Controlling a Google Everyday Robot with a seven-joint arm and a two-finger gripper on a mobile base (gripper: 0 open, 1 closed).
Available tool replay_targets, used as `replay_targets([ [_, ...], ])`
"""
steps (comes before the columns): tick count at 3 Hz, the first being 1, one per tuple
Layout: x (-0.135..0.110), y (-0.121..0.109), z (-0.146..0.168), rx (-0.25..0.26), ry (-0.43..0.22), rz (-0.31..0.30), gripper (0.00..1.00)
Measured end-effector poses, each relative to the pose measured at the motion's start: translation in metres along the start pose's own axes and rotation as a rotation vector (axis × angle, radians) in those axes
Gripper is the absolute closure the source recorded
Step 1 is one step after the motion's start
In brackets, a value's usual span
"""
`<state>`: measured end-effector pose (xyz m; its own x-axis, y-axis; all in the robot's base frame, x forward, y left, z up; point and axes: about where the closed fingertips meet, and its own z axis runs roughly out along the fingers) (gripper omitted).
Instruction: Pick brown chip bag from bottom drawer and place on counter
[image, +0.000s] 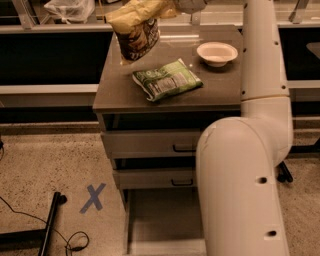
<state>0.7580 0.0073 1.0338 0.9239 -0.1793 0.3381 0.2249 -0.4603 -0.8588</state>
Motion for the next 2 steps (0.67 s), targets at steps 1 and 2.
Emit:
replay_targets([
  [1,0.05,0.01,-0.005,0.003,0.182,-0.053,1.0],
  [2,0.073,0.027,-0.011,-0.012,0.267,-0.062,1.0],
])
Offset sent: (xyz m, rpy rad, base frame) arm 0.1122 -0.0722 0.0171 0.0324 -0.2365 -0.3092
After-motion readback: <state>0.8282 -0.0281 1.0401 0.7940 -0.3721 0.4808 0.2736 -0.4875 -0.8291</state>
